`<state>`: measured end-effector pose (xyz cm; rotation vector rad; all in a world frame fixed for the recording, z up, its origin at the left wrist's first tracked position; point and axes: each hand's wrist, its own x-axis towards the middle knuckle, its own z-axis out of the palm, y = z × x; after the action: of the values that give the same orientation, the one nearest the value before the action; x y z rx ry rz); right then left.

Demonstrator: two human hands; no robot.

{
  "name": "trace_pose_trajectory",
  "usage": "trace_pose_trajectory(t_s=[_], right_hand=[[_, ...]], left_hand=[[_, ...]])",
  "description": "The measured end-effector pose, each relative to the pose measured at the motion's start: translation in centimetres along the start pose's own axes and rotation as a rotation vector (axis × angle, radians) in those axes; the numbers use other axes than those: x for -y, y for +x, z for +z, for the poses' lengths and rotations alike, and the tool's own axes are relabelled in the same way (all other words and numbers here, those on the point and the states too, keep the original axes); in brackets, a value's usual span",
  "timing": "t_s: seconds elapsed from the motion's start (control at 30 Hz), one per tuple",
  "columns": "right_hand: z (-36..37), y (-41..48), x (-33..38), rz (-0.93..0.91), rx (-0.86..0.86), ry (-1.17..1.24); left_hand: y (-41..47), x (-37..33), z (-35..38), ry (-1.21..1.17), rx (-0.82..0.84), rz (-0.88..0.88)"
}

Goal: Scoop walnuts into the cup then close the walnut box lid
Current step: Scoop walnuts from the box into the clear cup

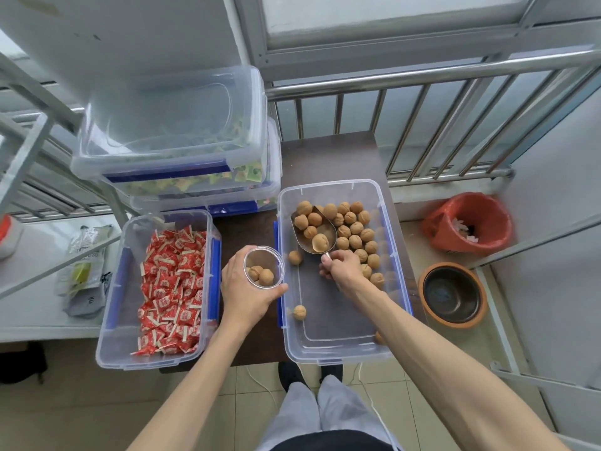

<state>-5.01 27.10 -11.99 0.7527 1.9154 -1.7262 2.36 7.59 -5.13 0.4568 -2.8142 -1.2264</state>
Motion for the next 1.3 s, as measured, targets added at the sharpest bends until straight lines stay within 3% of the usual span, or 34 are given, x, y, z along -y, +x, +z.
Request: trace_pose_trajectory(t_s=[0.27,0.63,0.93,1.3], right_hand=[[-1.3,-1.4,0.5,-0.095,-0.011,-0.026],[-7.9,-6.6,3.1,-0.265,0.222,-0.113],[-9.2,-6.6,7.6,-0.286,0.579,-0.607],[-3.8,-8.5,15.2,-0.372,0.462,-1.211]], left_hand=[[0.0,0.1,-0.1,-0.022,0.019,-0.027],[-0.1,-0.2,-0.1,-0.04,0.007,-0.048],[0.5,0.1,0.3,0.051,0.017,0.031],[0.3,-1.1,-0.2,0.059,0.021,0.113]])
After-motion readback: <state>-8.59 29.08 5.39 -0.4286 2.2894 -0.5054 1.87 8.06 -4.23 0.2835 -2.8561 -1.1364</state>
